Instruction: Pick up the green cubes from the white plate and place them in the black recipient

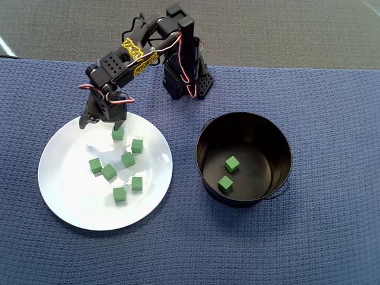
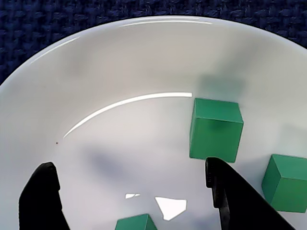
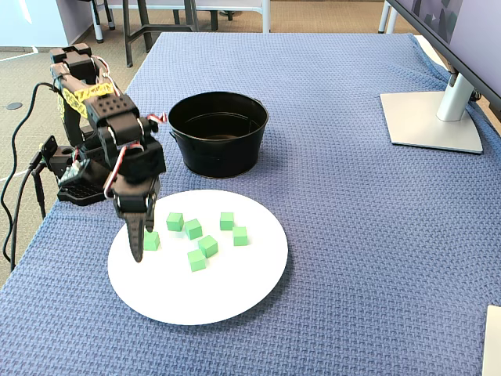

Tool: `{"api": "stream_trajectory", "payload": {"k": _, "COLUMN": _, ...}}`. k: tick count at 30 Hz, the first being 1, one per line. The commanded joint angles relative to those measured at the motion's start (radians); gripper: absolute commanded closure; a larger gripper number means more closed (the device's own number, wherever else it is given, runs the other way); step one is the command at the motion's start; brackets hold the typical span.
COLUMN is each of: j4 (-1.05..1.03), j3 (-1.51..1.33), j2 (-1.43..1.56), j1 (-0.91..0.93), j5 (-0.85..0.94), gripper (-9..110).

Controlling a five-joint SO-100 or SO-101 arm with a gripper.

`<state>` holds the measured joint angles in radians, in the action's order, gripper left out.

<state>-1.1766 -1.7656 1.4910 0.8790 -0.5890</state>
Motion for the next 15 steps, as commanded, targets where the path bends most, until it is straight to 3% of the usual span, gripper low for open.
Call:
{"api": "stream_trajectory", "payload": {"k": 1, "j4": 0.014, "j3": 0.015, "j2": -0.006, "j1": -0.025, "j5": -0.017, "gripper": 68}}
{"api": "stream_trajectory", "payload": {"k": 15, "j4": 0.048, "j3": -0.179, "j2": 0.195, "j1": -0.097, "j5": -0.018, "gripper": 68}}
